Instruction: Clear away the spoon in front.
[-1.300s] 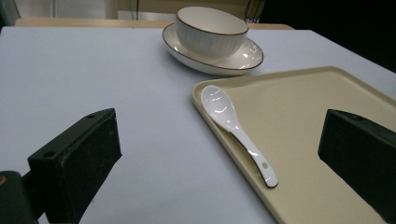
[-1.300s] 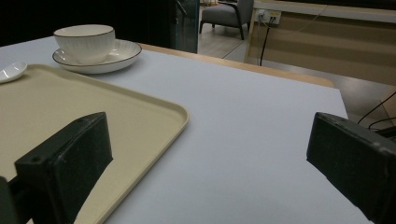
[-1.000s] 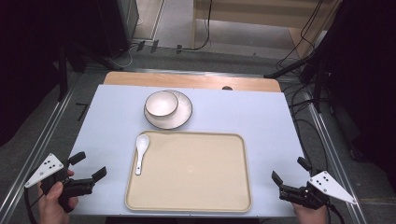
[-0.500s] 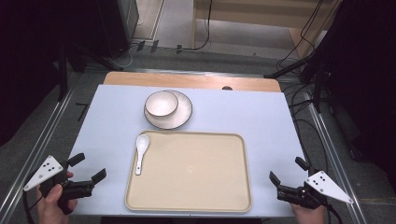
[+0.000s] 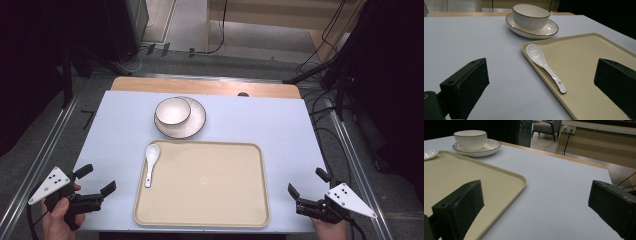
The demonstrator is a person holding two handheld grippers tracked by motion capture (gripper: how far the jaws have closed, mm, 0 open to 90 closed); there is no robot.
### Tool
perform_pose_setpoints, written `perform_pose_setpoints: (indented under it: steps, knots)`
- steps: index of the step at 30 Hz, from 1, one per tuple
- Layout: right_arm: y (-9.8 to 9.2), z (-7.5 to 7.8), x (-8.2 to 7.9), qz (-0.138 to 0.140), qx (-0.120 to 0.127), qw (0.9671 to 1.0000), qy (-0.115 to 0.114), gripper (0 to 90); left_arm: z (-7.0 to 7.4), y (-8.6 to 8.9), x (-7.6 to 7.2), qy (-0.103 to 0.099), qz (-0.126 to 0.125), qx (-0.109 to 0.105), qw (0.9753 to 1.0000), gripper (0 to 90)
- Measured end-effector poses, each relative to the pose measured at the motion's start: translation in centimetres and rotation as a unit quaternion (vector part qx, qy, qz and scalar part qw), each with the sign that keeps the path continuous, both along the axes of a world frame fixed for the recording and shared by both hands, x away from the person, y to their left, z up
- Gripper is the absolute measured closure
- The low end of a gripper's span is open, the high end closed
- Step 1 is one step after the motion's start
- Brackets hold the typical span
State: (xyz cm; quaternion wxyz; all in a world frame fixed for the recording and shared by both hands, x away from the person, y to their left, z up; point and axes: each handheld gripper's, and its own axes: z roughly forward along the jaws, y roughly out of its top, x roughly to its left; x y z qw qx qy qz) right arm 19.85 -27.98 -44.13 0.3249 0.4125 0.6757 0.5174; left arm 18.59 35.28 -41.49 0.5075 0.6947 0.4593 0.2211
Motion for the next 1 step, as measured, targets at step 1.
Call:
perform_pose_setpoints:
  steps: [1]
  knots:
    - [0.00,0.00,0.00,0.000,0.000,1.0000,0.000,0.2,0.00,0.00,0.00,0.000,0.000,0.000,1.0000,0.0]
